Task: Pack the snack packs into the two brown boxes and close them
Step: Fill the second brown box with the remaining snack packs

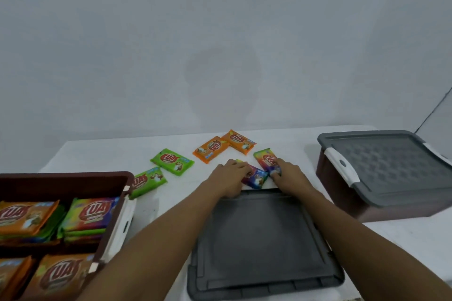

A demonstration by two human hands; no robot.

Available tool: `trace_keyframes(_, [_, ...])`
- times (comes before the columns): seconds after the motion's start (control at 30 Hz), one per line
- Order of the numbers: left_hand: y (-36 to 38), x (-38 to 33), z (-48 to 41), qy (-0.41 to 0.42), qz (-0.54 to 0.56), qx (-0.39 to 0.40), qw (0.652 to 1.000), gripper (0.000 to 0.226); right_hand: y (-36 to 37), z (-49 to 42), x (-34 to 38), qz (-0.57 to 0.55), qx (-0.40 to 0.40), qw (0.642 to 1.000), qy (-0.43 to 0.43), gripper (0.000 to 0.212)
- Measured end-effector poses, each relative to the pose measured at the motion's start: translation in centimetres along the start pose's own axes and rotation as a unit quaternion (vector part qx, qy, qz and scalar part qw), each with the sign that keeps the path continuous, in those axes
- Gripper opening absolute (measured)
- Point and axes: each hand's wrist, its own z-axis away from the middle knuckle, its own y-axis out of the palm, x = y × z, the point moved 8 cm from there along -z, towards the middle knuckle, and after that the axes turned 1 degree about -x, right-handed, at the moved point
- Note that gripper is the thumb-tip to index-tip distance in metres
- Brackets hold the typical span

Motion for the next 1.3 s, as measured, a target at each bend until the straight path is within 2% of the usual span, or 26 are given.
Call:
trace_keyframes(0.1, [-0.1, 0.5, -0.9, -0.024, -0.004, -0.010, 1.000, 0.061, 0.0, -0.8, -0.5, 0.037, -0.003, 0.999, 0.001, 0.051])
trace_keyframes(0.2, [-0.4, 1.2, -1.9, -0.022, -0.005, -0.020, 1.000, 0.048, -0.3, -1.4, -0.6, 0.024, -0.018, 1.000, 0.008, 0.052])
trace_keyframes(0.23, [-0.5, 1.2, -2.1, -0.012, -0.017, -0.020, 1.000, 0.050, -0.3, -1.6, -0.7, 0.019, -0.015, 1.000, 0.013, 0.056])
trace_keyframes(0.33, [-0.5, 2.0, -2.2, -0.022, -0.027, 0.014, 0.999, 0.072, 0.0, -2.3, -1.0, -0.037, -0.003, 0.997, 0.061, 0.075])
trace_keyframes(0.4, [-1.0, 2.6, -1.8, -0.035, -0.014, 0.026, 0.999, 0.074, -0.1, -2.6, -0.8, -0.065, -0.005, 0.995, 0.075, 0.080])
trace_keyframes(0.53, [-3.4, 3.6, -0.2, -0.040, 0.001, 0.011, 0.999, 0.077, -0.4, -3.0, -0.8, -0.068, -0.014, 0.995, 0.075, 0.061])
trace_keyframes(0.63, [-6.2, 4.9, 1.8, -0.054, 0.066, -0.012, 0.996, 0.080, -1.3, -2.6, -0.4, -0.143, -0.036, 0.987, 0.067, 0.043])
trace_keyframes(0.67, [-7.3, 5.4, 2.4, -0.055, 0.084, -0.020, 0.995, 0.076, -1.6, -2.4, 0.4, -0.179, -0.037, 0.982, 0.052, 0.039])
trace_keyframes(0.73, [-9.4, 6.5, 4.0, -0.052, 0.124, -0.037, 0.990, 0.051, -2.2, -1.5, 2.4, -0.283, -0.024, 0.958, 0.039, 0.028])
trace_keyframes(0.8, [-11.2, 8.0, 5.8, -0.051, 0.156, -0.053, 0.985, 0.024, -2.4, -0.1, 4.6, -0.397, 0.006, 0.916, 0.052, 0.019])
trace_keyframes(0.87, [-12.5, 9.8, 8.1, -0.044, 0.190, -0.057, 0.979, 0.014, -2.4, 1.7, 7.4, -0.474, 0.050, 0.878, 0.049, 0.013])
trace_keyframes(1.03, [-13.9, 14.0, 15.6, -0.059, 0.340, -0.055, 0.937, 0.018, -1.7, 6.1, 15.1, -0.559, 0.133, 0.818, -0.009, 0.022])
trace_keyframes(1.13, [-14.3, 16.2, 20.1, -0.076, 0.394, -0.059, 0.914, 0.022, -0.5, 7.8, 19.0, -0.560, 0.152, 0.814, -0.023, 0.031])
trace_keyframes(1.3, [-14.7, 19.3, 25.7, -0.091, 0.397, -0.056, 0.911, 0.024, 0.6, 10.9, 24.8, -0.542, 0.181, 0.819, -0.055, 0.042])
